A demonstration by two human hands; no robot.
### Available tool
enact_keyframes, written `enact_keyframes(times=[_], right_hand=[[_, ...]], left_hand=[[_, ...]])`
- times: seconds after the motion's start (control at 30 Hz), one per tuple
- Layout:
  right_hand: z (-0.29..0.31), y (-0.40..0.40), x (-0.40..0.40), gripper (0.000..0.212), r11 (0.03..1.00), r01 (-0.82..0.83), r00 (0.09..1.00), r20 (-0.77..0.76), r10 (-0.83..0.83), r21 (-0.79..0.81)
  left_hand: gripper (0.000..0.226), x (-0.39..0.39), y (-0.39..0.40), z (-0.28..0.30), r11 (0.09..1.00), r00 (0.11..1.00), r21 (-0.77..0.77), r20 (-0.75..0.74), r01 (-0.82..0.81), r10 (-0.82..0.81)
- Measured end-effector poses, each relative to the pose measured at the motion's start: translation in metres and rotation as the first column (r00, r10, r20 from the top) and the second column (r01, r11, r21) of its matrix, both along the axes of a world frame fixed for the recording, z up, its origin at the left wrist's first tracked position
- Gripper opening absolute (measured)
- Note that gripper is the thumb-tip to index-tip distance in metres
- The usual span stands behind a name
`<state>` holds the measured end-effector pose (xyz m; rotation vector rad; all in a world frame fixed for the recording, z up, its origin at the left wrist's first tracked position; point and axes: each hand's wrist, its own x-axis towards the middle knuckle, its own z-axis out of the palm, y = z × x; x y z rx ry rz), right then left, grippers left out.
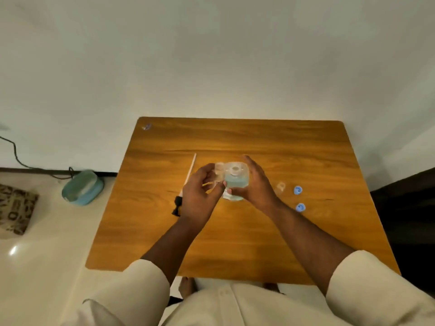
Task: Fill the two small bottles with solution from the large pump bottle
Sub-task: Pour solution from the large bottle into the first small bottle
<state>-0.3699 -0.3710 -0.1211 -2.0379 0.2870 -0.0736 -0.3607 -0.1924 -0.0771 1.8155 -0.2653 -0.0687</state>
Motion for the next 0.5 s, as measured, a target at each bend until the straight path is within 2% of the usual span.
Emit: enact_keyframes(times=[0.1,0.27,0.4,0.5], right_hand=[[-0.009,0.018,0.012,0.106,0.997,0.047,0.999,0.015,-0.046,-0.056],[-0.018,0.031,0.022,0.085,0.975,0.217,0.974,0.073,-0.213,-0.043],[-0.007,0.034,0.019,0.079,0.966,0.250,0.962,0.128,-0.241,-0.064],[0.028,0.029,0.017,0.075,0.962,0.231,0.948,0.254,-0.190,-0.144]], left_hand=[[0.045,0.022,0.015,0.010,0.996,0.996,0.036,0.022,0.083,-0.084],[0.053,0.038,0.029,0.024,0.986,0.986,0.017,0.015,0.166,-0.166],[0.061,0.039,0.030,0.036,0.979,0.979,-0.021,-0.034,0.201,-0.202],[0.062,0.033,0.028,0.051,0.976,0.977,-0.041,0.006,0.212,-0.212]])
